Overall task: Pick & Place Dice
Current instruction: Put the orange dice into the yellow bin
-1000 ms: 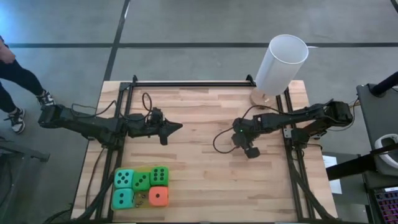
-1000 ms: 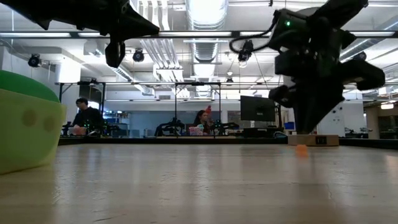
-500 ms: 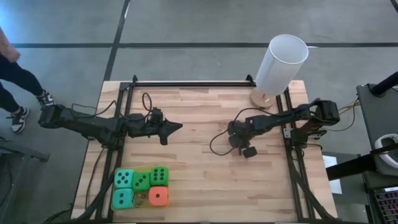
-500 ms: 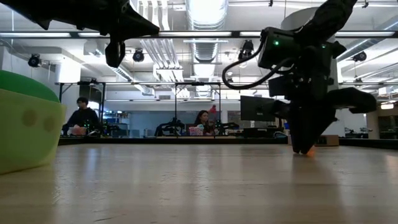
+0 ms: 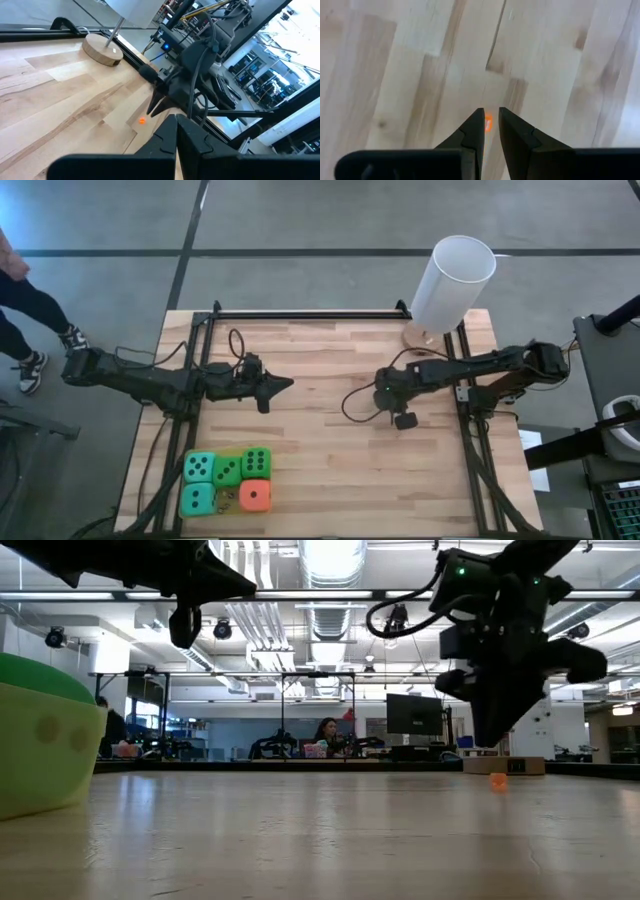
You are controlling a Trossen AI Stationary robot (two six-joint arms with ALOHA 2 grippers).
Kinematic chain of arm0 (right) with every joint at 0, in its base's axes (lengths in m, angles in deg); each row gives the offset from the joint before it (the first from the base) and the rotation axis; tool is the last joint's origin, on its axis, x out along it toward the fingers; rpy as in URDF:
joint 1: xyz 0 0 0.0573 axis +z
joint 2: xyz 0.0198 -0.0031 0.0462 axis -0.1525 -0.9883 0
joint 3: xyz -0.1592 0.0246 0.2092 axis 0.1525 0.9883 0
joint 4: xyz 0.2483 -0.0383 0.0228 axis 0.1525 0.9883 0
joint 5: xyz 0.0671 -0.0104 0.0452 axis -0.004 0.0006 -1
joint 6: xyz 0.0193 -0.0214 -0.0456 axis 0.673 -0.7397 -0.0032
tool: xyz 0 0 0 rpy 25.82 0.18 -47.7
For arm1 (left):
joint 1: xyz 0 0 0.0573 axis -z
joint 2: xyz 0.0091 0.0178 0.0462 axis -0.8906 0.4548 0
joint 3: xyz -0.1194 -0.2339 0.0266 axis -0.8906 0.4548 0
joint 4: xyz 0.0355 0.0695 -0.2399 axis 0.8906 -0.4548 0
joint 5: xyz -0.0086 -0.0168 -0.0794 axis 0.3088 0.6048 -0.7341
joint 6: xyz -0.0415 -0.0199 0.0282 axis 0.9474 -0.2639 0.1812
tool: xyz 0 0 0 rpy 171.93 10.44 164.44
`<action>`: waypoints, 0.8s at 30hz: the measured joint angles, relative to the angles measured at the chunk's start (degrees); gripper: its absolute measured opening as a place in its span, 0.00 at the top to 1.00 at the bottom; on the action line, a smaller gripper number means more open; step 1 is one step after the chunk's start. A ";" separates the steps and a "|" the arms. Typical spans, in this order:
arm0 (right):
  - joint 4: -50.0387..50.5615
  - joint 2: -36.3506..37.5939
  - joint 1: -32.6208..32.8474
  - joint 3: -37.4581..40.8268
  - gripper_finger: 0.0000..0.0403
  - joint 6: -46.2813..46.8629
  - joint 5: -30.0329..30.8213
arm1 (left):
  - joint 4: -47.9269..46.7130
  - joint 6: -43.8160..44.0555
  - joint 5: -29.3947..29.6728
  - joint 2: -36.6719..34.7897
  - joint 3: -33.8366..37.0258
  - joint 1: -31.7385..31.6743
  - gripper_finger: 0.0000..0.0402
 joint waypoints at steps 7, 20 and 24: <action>7.04 1.31 -0.04 0.13 0.89 3.86 0.68 | 0.00 0.02 -0.01 -0.01 0.00 0.00 0.99; 5.63 1.21 -0.26 -1.64 0.87 5.05 3.53 | 0.00 0.02 0.02 -0.02 0.00 0.00 0.99; 5.98 1.21 -0.26 -1.65 0.82 5.09 3.48 | -0.01 0.02 0.02 -0.02 0.00 0.00 0.99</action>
